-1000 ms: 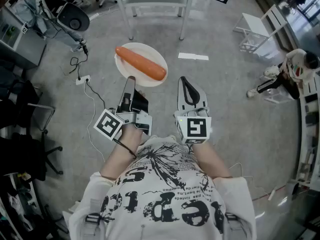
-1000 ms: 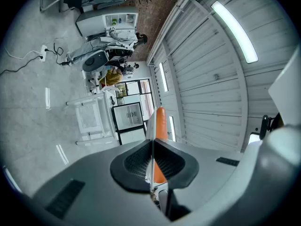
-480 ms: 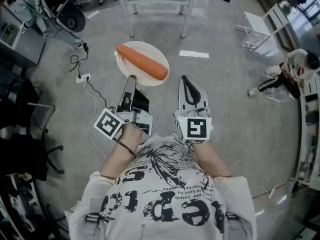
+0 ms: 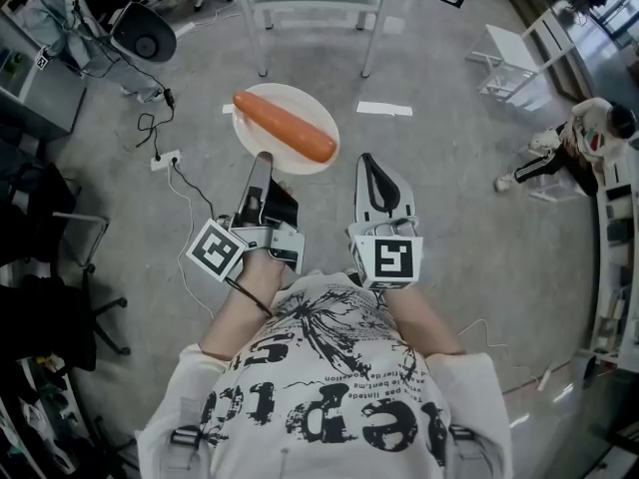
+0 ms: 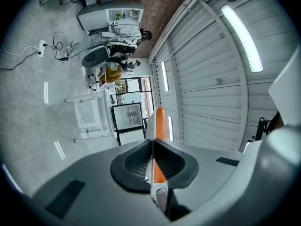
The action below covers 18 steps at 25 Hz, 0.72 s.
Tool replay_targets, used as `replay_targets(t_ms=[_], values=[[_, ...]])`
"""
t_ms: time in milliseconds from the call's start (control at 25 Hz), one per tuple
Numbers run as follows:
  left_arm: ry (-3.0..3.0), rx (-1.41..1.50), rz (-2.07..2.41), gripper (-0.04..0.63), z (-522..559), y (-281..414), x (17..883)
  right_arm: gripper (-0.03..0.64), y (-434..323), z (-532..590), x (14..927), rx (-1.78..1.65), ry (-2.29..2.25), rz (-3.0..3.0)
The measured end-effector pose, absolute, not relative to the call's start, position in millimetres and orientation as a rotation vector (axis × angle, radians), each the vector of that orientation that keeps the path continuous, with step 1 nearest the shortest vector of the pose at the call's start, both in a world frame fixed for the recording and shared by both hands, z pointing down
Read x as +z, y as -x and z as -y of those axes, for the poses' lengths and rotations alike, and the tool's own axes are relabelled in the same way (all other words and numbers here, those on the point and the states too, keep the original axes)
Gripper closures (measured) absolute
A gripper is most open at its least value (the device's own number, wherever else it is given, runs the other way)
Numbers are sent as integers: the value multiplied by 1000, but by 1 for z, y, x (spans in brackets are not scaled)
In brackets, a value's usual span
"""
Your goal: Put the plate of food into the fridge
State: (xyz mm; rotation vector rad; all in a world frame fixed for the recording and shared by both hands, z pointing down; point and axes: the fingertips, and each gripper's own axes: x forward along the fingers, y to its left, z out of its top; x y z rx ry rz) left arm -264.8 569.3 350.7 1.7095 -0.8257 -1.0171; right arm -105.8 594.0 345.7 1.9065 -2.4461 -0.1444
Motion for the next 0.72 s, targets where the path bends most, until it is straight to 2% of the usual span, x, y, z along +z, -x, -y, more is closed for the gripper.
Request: replay_targets(t_ms=[360,720], values=[[-1689,-1002,837,574,-540,261,371,615,95,-567,367,-90,-1911,2426],[-1683,-1015,893,574,-478,235,375,615,65,-494,369,-46,-1841,2519]])
